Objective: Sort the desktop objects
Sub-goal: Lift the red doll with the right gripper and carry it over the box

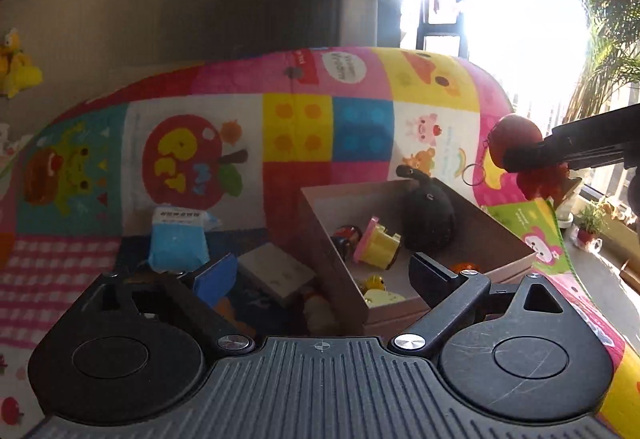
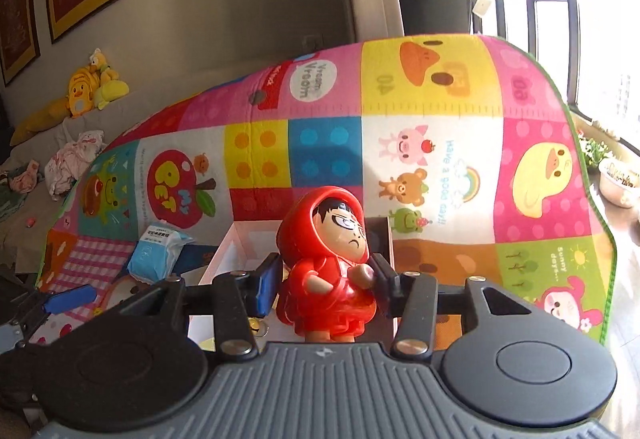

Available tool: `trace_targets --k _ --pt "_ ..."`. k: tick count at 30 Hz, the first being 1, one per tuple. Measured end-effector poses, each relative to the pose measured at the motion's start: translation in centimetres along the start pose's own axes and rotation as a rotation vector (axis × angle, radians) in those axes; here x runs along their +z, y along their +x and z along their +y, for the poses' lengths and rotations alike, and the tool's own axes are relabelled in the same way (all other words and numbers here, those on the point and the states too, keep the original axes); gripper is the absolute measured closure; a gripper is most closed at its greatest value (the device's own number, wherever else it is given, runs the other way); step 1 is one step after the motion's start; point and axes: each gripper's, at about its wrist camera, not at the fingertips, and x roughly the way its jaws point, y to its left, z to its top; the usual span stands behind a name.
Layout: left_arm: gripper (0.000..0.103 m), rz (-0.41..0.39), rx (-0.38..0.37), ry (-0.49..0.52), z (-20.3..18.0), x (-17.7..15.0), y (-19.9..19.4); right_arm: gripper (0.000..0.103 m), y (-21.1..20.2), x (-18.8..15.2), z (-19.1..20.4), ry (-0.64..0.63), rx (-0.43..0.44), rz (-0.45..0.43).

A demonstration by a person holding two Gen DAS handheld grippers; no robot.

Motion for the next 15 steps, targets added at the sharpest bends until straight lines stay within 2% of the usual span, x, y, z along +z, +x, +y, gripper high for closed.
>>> trace_targets --k 5,12,14,15 --pt "0.005 0.057 -0.024 -0.009 -0.6 -2.8 -0.6 0.056 5.6 -0.7 -0.4 0.122 0.062 0.153" --pt "0.003 0.089 -0.056 -0.017 -1.2 -3.8 0.1 0.056 12.1 -2.1 0.4 0.227 0.140 0.353" --pt "0.003 0.100 -0.055 -0.023 -1.1 -4.1 0.3 0.057 13.1 -2.3 0.8 0.231 0.125 0.386" --pt "0.003 0.104 -0.052 -0.022 -1.1 -4.3 0.4 0.057 13.4 -2.4 0.9 0.214 0.089 0.392"
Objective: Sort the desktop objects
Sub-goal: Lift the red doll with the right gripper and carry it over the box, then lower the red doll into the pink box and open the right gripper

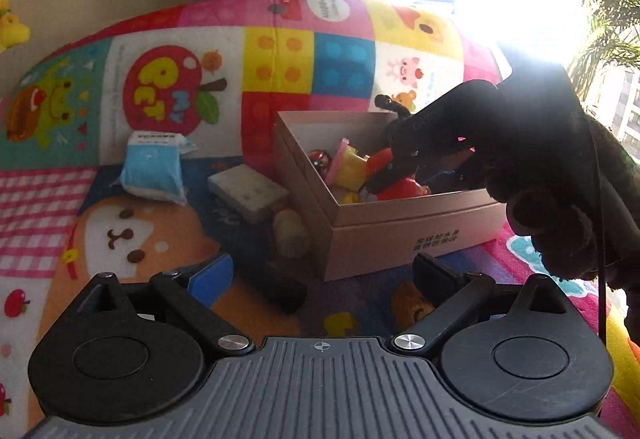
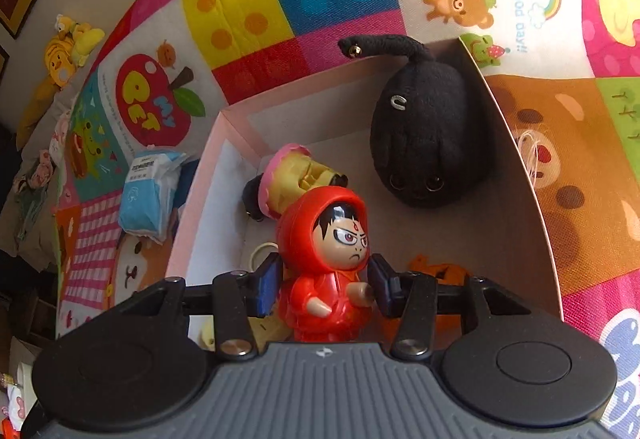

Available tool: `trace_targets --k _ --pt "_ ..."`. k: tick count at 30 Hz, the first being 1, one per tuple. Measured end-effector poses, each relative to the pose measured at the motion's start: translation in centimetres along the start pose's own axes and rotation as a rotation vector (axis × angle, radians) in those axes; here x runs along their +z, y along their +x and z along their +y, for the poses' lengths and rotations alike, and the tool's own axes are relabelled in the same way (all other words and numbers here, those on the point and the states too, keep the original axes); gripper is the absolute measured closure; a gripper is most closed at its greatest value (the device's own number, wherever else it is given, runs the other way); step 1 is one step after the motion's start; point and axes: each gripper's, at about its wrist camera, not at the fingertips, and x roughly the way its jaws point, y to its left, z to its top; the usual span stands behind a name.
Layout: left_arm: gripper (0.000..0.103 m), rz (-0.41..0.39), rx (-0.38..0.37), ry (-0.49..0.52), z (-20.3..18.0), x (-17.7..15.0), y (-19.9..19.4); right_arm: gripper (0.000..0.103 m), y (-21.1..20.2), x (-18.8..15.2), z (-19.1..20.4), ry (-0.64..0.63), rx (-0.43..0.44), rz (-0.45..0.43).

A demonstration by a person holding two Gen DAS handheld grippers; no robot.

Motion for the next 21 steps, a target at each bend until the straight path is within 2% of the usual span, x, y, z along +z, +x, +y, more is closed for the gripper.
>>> trace_targets --k 3,6,9,13,15,16,19,21 --pt "0.003 0.002 0.027 0.017 0.2 -0.4 0.0 0.056 -0.1 -0.2 0.2 -0.069 -0.139 -0.048" --pt "0.003 0.013 0.064 0.050 0.5 -0.8 0.2 0.054 -1.2 -0.4 -0.7 -0.064 -0.080 -0.053" --pt "0.003 0.033 0.079 0.067 0.8 -1.2 0.7 0.043 -3.6 -1.0 -0.8 -0.085 -0.017 -0.114" --pt "0.003 0.043 0.107 0.073 1.4 -1.5 0.9 0.042 -8.1 -3.4 1.6 -0.267 -0.052 -0.280" --pt "0.003 0.039 0.132 0.055 2.2 -1.4 0.7 0.042 -9.7 -5.2 3.2 -0.367 -0.044 -0.326" --pt "0.003 0.037 0.147 0.041 2.6 -1.3 0.6 0.045 -10.2 -6.1 4.1 -0.412 -0.033 -0.337" --pt "0.003 0.022 0.209 -0.025 4.4 -0.7 0.2 0.067 -11.0 -8.4 6.6 -0.509 0.026 -0.327" --pt "0.002 0.000 0.254 -0.070 5.7 -0.2 -0.4 0.072 -10.6 -9.9 8.4 -0.564 0.084 -0.285"
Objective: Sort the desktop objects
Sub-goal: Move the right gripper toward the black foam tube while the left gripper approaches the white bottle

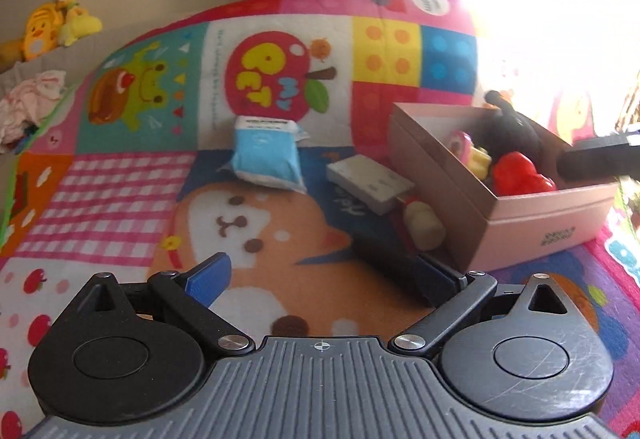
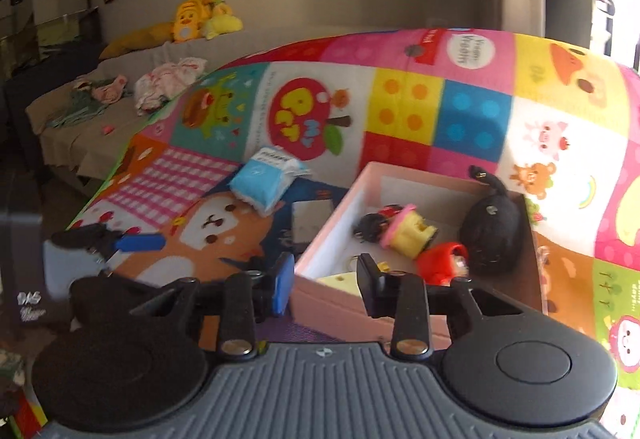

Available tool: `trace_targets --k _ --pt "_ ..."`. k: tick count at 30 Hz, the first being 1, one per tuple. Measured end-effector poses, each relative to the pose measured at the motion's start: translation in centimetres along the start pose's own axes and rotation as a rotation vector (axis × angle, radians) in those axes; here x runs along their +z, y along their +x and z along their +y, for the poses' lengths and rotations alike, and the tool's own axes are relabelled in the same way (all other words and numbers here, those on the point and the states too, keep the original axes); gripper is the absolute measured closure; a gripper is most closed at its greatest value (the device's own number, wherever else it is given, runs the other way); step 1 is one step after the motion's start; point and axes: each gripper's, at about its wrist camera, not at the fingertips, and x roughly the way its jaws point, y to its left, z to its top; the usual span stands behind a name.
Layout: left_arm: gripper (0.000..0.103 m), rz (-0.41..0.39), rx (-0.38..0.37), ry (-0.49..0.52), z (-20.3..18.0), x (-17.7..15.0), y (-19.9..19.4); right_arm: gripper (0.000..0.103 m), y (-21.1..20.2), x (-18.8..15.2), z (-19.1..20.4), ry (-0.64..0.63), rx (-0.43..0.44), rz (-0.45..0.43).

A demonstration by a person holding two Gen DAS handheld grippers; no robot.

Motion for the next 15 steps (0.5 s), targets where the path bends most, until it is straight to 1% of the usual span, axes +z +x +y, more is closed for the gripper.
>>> trace_targets --k 2,3,5,7,9,10,11,12,13,15 --pt "0.002 -0.019 0.034 -0.040 1.4 0.4 -0.4 0.073 1.0 -0.5 2.4 -0.068 0.042 0.025" --pt "0.002 -0.024 0.048 -0.052 2.0 0.6 -0.6 0.073 1.8 -1.1 4.3 -0.122 0.038 0.033" --pt "0.001 -0.034 0.082 -0.079 3.4 0.8 -1.0 0.073 3.6 -1.7 6.6 -0.196 0.001 0.058" --pt "0.001 -0.035 0.102 -0.111 4.6 0.8 -1.3 0.073 5.9 -2.2 8.0 -0.233 -0.041 0.081" --pt "0.001 -0.027 0.103 -0.135 5.6 0.6 -1.4 0.073 8.1 -2.4 8.5 -0.244 -0.095 0.101" --pt "0.001 -0.024 0.102 -0.140 5.8 0.5 -1.4 0.073 9.2 -2.4 8.3 -0.234 -0.109 0.124" --pt "0.001 -0.019 0.101 -0.141 6.0 0.3 -1.4 0.075 10.0 -2.4 8.1 -0.218 -0.115 0.149" --pt "0.001 -0.014 0.101 -0.141 6.1 0.2 -1.4 0.077 10.6 -2.5 7.7 -0.198 -0.116 0.177" --pt "0.001 -0.009 0.098 -0.138 6.1 0.0 -1.3 0.082 10.6 -2.6 7.5 -0.185 -0.106 0.174" --pt "0.001 -0.001 0.094 -0.134 6.0 -0.1 -1.1 0.082 9.8 -2.8 7.4 -0.189 -0.084 0.192"
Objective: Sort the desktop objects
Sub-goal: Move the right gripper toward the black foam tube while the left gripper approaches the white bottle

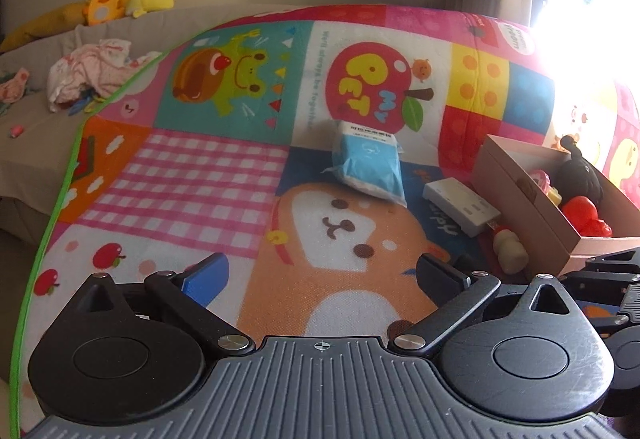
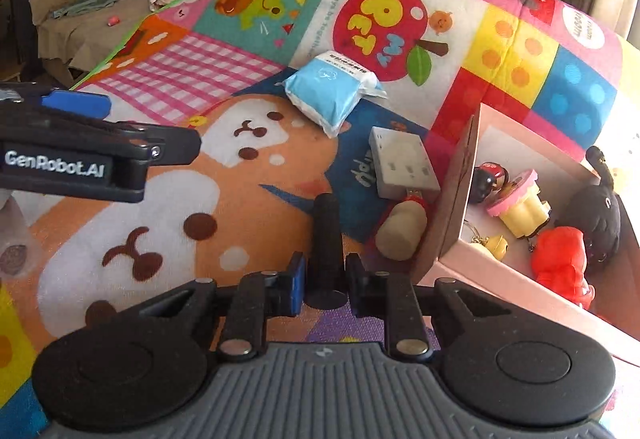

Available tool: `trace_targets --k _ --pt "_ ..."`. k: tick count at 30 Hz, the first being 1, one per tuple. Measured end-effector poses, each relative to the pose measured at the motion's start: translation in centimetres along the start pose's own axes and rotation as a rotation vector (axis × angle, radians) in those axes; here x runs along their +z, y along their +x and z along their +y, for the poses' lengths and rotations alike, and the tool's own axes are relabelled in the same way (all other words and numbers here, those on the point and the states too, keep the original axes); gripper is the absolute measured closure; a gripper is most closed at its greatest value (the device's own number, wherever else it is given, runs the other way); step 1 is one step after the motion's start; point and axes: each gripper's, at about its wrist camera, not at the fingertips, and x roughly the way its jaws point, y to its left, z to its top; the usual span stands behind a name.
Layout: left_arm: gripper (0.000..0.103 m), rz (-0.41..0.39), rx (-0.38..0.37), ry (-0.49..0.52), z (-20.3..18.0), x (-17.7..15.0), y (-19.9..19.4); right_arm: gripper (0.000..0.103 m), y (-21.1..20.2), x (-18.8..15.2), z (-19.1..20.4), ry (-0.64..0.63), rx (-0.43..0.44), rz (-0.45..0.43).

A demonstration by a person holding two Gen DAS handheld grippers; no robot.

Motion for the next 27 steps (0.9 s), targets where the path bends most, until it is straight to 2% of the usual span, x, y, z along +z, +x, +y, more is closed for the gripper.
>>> trace_targets --k 5,8,10,12,15,16,17,18,19,23,27 --pt "0.001 0.006 -0.024 0.007 -0.7 -0.2 0.2 0.082 -3.7 -2.8 -1.4 -0.017 0.043 0.019" --pt "0.001 0.013 -0.042 0.022 -1.4 -0.2 0.5 0.082 -5.7 -4.9 -3.5 -0.003 0.000 0.027" --pt "0.001 0.013 -0.058 0.042 -2.1 -0.3 0.8 0.081 -6.5 -6.1 -5.3 0.018 -0.065 0.021" --pt "0.001 0.009 -0.075 0.076 -3.0 -0.4 1.0 0.073 -7.3 -7.0 -7.5 0.087 -0.096 0.010" --pt "0.002 -0.011 -0.132 0.154 -5.0 -0.7 1.3 0.056 -8.5 -7.9 -10.4 0.216 -0.100 -0.035" --pt "0.004 -0.016 -0.156 0.186 -5.7 -0.8 1.4 0.047 -8.8 -8.3 -11.4 0.266 -0.111 -0.057" --pt "0.015 -0.021 -0.178 0.232 -6.8 -0.9 1.6 0.042 -9.0 -8.6 -12.1 0.301 -0.121 -0.072" --pt "0.030 -0.020 -0.186 0.277 -7.7 -0.9 1.9 0.041 -9.0 -9.1 -12.8 0.344 -0.133 -0.085" --pt "0.033 -0.020 -0.193 0.316 -8.4 -1.1 2.1 0.041 -9.0 -9.5 -13.5 0.387 -0.138 -0.089" --pt "0.034 -0.057 -0.263 0.434 -10.8 -1.6 2.7 0.041 -8.1 -11.0 -15.0 0.476 -0.134 -0.066" --pt "0.036 -0.059 -0.275 0.497 -12.6 -1.7 3.8 0.038 -7.0 -12.1 -15.9 0.528 -0.145 -0.040"
